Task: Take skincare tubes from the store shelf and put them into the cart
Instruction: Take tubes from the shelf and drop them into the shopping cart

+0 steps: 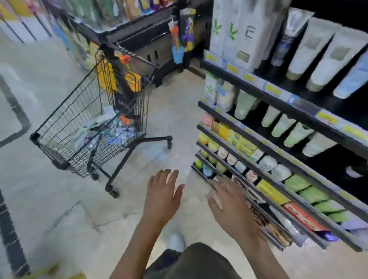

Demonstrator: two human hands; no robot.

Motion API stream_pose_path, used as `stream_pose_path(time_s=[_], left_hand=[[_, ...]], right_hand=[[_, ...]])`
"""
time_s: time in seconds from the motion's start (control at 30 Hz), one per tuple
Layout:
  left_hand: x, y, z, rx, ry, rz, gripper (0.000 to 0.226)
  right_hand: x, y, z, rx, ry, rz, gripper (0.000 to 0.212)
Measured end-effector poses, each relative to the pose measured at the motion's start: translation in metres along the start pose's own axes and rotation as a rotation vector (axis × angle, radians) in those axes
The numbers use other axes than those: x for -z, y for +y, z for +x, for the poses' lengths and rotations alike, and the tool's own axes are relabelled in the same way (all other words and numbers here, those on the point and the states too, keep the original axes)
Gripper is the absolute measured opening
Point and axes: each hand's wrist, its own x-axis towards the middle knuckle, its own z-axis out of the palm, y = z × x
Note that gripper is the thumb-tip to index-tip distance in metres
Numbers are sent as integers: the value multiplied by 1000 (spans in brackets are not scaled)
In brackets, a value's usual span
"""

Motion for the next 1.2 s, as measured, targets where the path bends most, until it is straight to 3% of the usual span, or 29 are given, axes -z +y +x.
stream_pose_path(time_s=[0.23,0.53,0.87,1.2], left_hand=[[35,-79,-51,338,98,13,44],[74,-183,-71,590,217,-42,44],[93,-280,-6,647,179,-88,43],[106,-372,152,636,98,-104,46]], right_hand=[[-51,-82,65,209,-265,19,51],[-104,-178,166,369,-320,-5,47],[-147,-223,254,350,-423,-49,49],[-179,-235,365,245,-507,-26,46]])
